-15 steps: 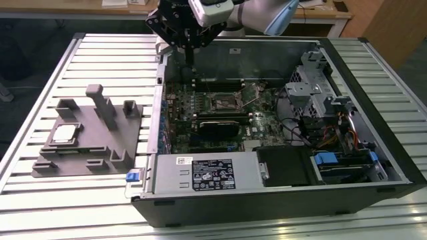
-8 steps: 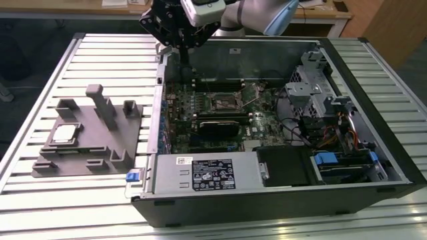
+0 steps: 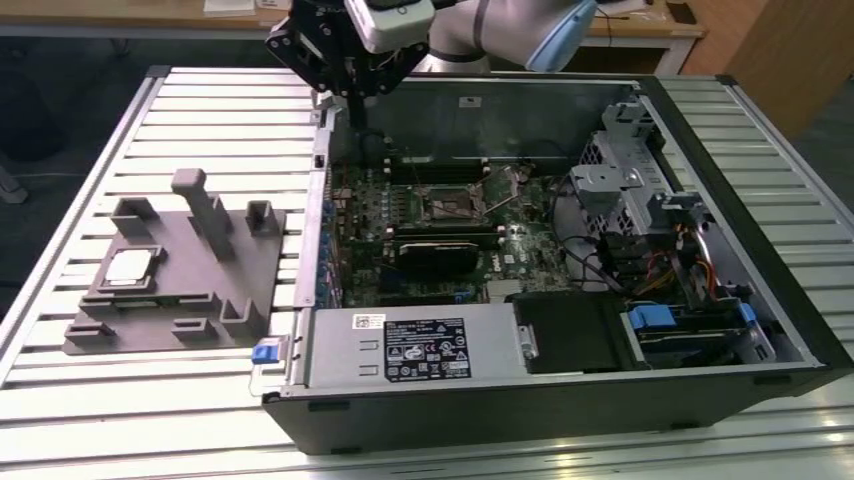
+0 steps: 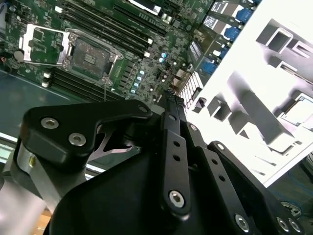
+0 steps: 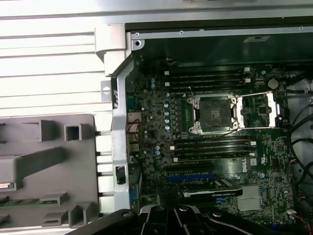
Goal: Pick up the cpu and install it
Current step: 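Reach for the cpu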
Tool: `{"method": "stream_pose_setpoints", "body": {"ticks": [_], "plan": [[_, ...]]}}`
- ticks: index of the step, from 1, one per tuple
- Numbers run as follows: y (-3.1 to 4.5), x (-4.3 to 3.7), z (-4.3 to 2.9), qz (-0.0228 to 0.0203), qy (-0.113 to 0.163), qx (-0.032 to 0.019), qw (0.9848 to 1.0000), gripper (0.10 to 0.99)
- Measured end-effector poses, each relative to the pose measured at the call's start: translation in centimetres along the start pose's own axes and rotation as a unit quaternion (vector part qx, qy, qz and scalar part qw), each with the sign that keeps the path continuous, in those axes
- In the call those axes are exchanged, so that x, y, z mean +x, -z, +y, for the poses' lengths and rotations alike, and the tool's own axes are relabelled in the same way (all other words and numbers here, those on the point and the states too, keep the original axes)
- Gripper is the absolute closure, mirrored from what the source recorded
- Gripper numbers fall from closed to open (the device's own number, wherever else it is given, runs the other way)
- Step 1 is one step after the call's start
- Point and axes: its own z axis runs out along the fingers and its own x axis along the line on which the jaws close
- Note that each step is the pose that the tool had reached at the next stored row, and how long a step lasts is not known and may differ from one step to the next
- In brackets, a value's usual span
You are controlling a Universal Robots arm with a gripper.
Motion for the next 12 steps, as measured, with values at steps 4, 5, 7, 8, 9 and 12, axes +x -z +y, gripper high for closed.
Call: {"method": "stream_pose_setpoints", "body": {"ticks": [4, 5, 7, 8, 9, 12], "plan": [[0.02, 0.57, -0.04, 0.0000, 0.000, 0.0000, 1.0000, 0.980], [0.02, 0.72, -0.06, 0.0000, 0.000, 0.0000, 1.0000, 0.980], [0.03, 1.01, -0.08, 0.0000, 0.000, 0.0000, 1.0000, 0.980], [0.04, 1.15, -0.09, 0.0000, 0.000, 0.0000, 1.0000, 0.980], [0.04, 1.30, -0.10, 0.0000, 0.000, 0.0000, 1.0000, 0.980], [0.05, 1.76, -0.13, 0.0000, 0.000, 0.0000, 1.0000, 0.980]]}}
